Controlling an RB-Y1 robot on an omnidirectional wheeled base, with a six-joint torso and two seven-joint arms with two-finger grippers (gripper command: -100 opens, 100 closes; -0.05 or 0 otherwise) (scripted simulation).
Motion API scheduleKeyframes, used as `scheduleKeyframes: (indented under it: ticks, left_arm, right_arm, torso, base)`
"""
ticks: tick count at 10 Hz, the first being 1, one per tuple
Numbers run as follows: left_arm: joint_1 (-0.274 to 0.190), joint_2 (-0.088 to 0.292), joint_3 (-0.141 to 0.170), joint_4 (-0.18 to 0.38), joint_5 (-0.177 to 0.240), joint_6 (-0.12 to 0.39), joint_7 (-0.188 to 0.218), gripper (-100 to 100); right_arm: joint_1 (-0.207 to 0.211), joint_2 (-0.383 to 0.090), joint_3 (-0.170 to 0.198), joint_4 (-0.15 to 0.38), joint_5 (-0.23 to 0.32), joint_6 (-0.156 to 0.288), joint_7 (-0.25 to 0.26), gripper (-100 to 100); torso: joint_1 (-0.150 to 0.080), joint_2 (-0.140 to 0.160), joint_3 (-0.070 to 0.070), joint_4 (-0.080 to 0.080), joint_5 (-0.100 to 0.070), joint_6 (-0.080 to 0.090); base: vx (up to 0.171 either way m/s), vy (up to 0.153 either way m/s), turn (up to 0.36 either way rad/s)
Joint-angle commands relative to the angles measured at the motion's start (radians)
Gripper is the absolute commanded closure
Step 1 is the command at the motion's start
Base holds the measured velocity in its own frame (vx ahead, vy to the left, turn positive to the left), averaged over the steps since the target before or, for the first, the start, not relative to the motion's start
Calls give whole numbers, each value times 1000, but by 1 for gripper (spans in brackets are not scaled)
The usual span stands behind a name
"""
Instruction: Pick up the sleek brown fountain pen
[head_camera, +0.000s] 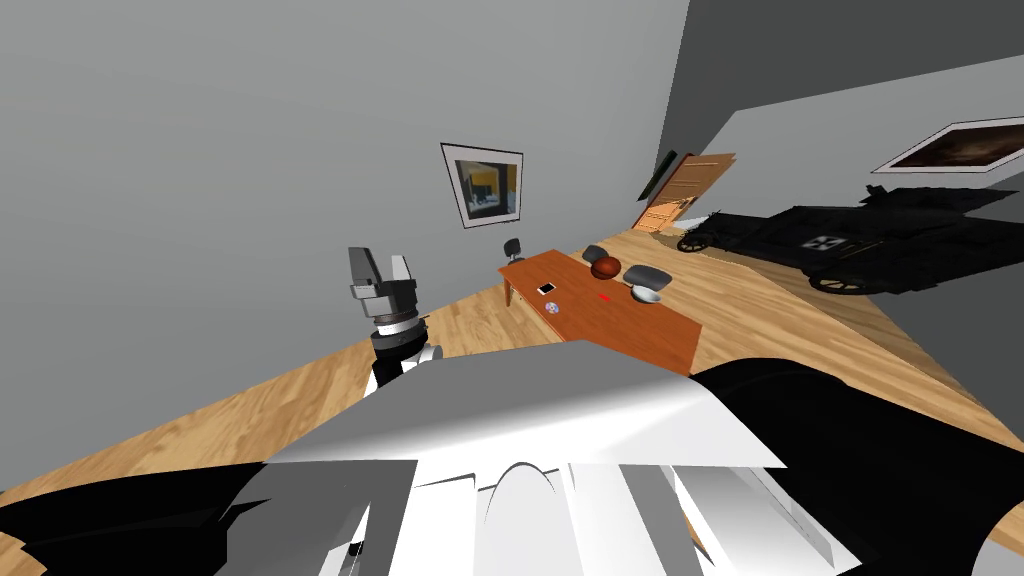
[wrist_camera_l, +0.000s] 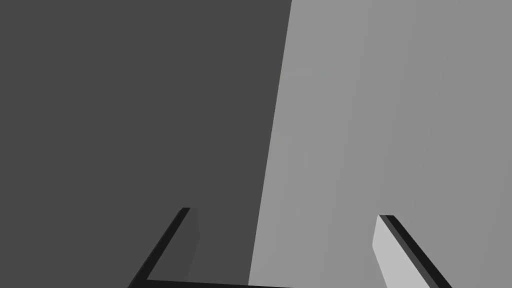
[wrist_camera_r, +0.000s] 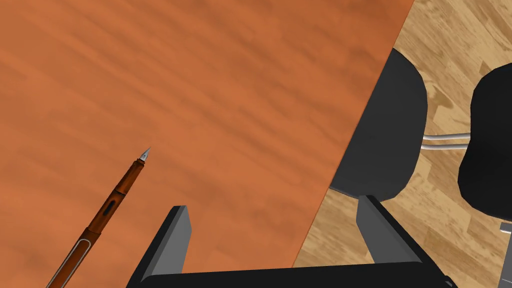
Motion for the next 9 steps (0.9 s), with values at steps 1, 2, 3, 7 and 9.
scheduleKeyframes:
  ticks: [1, 2, 3, 7, 9]
  left_arm:
    - [0, 0, 0, 0, 0, 0, 0, 0]
    - [0, 0, 0, 0, 0, 0, 0, 0]
    - [0, 0, 0, 0, 0, 0, 0, 0]
    - [0, 0, 0, 0, 0, 0, 0, 0]
    - [0, 0, 0, 0, 0, 0, 0, 0]
  right_arm:
    - [-8, -11, -6, 50, -23, 50, -46, -100]
    - [-8, -11, -6, 71, -23, 55, -46, -100]
    - [-18, -22, -8, 111, -57, 90, -75, -100]
    - [-29, -32, -8, 179, -90, 141, -102, -100]
    - [-29, -32, -8, 207, -90, 141, -102, -100]
  torso:
    - [0, 0, 0, 0, 0, 0]
    - [0, 0, 0, 0, 0, -1]
    - [0, -1, 0, 0, 0, 0]
    - [0, 3, 2, 1, 0, 0]
    - [-1, 1, 0, 0, 0, 0]
  base:
    - [63, -4, 83]
    - [69, 0, 63]
    - [99, 2, 95]
    - [38, -4, 34]
    - [46, -12, 34]
